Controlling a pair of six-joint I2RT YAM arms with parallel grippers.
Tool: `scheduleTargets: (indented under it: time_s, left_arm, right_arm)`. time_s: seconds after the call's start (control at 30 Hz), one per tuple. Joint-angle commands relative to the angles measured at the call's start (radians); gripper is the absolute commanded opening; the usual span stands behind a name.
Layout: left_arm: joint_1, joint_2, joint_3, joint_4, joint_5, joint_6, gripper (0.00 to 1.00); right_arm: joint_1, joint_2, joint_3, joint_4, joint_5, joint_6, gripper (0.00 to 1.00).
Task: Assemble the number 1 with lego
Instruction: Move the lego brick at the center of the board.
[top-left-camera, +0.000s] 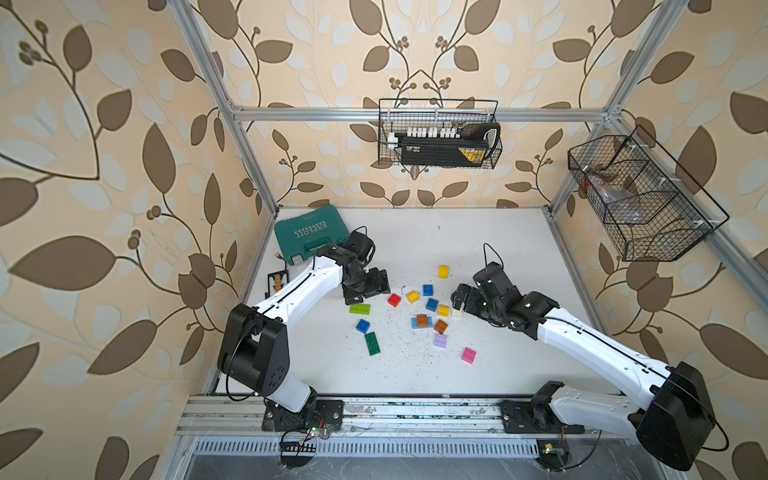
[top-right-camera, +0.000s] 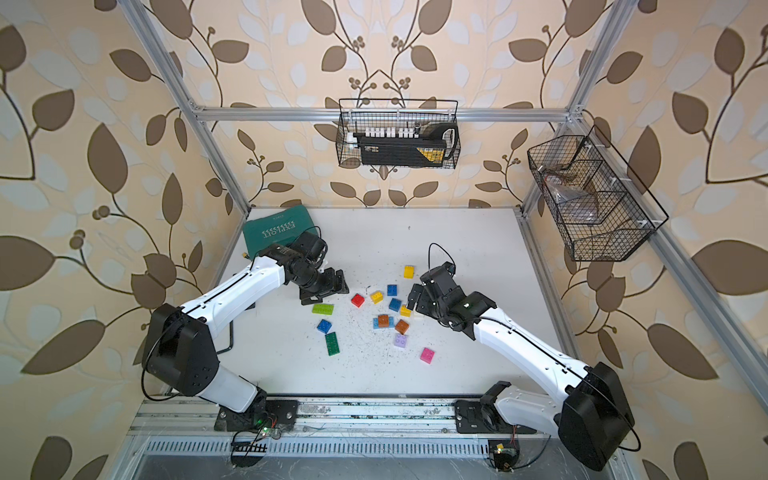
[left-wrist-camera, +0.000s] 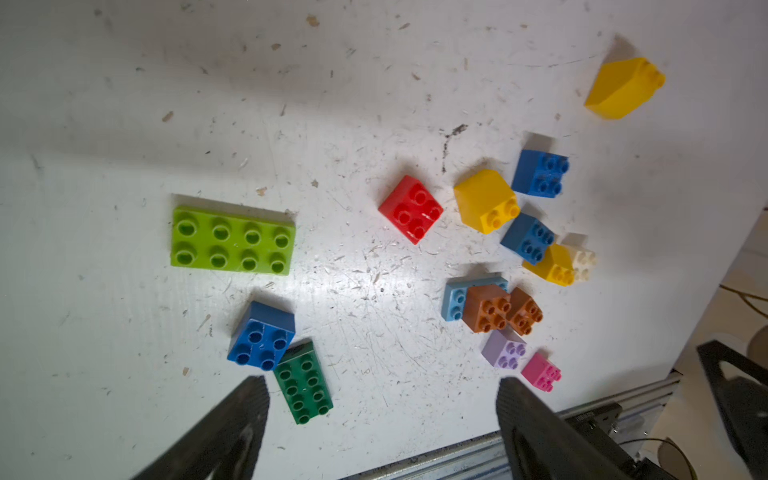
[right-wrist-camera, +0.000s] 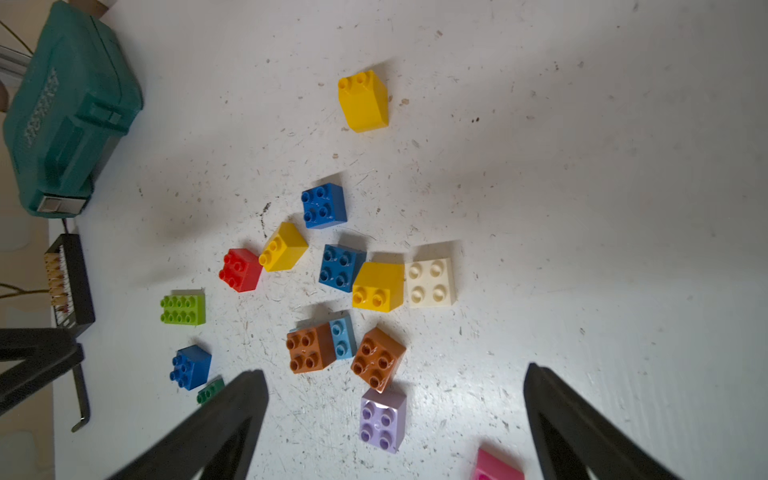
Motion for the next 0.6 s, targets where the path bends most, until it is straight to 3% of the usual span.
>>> scheduleTargets:
  time_s: [0.0, 0.23, 0.57]
  left_arm:
    - [0.001, -0.022, -0.048, -0.038, -0.068, -0.026, 0.91]
    - [0.0, -0.026, -0.191, 0.043, -0.024, -0.046, 0.95]
    - [0.001, 0.026, -0.256, 0.063, -0.039, -0.025, 0.96]
  right_arm:
    - [-0.003, 0.015, 0.002, 0.054, -0.052, -0.03, 0.99]
    - [-0.005, -0.006, -0.027, 0.102, -0.083, -0.03, 0.99]
    - [-0.013, -0.016, -0.046, 0.125, -0.106, -0.03, 0.99]
